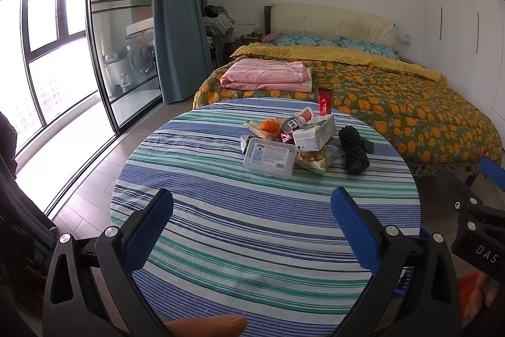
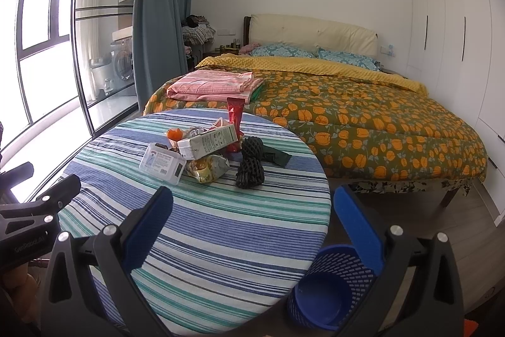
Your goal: Collect trash
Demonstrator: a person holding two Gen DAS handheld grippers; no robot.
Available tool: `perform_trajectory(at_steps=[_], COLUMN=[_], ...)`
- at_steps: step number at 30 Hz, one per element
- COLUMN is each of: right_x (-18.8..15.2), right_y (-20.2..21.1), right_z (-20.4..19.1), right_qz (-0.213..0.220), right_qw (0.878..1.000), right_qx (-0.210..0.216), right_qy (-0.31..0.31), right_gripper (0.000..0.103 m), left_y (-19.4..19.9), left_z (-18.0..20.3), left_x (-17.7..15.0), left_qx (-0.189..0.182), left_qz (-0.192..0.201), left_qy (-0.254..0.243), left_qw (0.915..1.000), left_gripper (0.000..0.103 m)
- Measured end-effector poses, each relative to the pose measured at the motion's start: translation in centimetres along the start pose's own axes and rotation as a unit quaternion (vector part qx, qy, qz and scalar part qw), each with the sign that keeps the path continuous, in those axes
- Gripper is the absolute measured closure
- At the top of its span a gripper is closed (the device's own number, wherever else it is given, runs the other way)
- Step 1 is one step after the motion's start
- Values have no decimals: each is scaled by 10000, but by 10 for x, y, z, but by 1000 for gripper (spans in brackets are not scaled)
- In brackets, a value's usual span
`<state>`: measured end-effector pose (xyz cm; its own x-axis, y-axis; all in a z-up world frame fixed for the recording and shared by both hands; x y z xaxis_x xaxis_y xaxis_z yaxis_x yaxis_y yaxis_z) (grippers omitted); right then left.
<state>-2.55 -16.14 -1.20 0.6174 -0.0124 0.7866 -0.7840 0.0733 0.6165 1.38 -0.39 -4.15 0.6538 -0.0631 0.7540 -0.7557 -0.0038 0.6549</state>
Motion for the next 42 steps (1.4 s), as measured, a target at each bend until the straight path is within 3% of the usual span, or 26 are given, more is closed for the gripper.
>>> perform_trajectory(at_steps=[22, 33, 42], right_x=[-9, -15, -23], right_y=[-8, -24, -49], right_z=[0, 10, 20], right_qz=[-55, -295, -617], right_qw=[10000, 9995, 9979], right_qx=[1, 24, 82], right_qy=[-8, -91, -191], right_gripper=[5, 5, 5], left_y=[-12, -84, -154], left_z=[-4, -2, 7], left_x=[-8, -26, -9], left_qx=[4, -34, -23], left_qz=[-115, -1073, -1650], left_qy=[24, 183, 464], left_qw=[9999, 9941, 9852], left_gripper=[4, 4, 4])
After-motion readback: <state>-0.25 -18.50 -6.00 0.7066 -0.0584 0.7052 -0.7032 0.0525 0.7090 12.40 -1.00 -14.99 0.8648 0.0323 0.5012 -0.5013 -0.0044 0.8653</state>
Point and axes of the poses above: each gripper's, at about its wrist camera, not at the fingertips, and y roughly against the way its jaws point, z to its right, x to its top, the point moved 2 cm from there along -y, roughly the way its jaws point, and after that the axes turned 8 degrees about -z, right-handed, at the moved point
